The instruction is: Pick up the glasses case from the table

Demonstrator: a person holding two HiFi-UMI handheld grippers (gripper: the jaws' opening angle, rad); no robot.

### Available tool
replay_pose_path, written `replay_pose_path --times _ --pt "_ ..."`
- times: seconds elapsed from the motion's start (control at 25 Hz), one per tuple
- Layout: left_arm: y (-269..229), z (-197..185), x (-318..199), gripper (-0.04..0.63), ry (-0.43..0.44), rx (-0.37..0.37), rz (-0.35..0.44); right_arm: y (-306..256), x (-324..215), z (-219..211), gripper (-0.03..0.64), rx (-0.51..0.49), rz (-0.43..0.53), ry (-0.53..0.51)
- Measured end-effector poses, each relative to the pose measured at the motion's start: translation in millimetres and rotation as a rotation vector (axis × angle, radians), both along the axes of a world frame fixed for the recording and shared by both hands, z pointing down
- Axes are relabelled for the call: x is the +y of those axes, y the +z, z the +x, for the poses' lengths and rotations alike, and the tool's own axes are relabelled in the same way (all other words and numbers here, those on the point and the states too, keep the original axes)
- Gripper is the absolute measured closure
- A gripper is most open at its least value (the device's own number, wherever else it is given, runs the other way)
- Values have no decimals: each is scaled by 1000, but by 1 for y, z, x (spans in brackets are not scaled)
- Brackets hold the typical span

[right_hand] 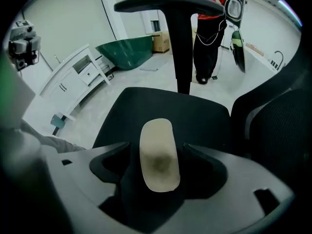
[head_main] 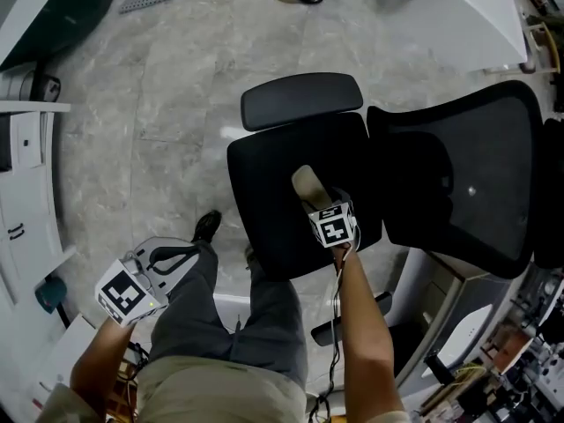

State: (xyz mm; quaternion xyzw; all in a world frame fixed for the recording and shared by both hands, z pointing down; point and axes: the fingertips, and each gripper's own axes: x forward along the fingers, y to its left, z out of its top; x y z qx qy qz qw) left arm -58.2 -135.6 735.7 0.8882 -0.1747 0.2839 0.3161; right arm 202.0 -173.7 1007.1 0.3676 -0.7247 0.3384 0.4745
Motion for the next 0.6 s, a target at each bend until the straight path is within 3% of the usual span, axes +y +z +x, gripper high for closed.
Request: replay_pose_path --times 0.36,0.6 --pt "30 -17 14 577 -50 -28 -66 49 6 -1 298 88 -21 -78" --pt "44 -17 24 578 -60 -30 -89 66 7 -14 288 69 -12 -122"
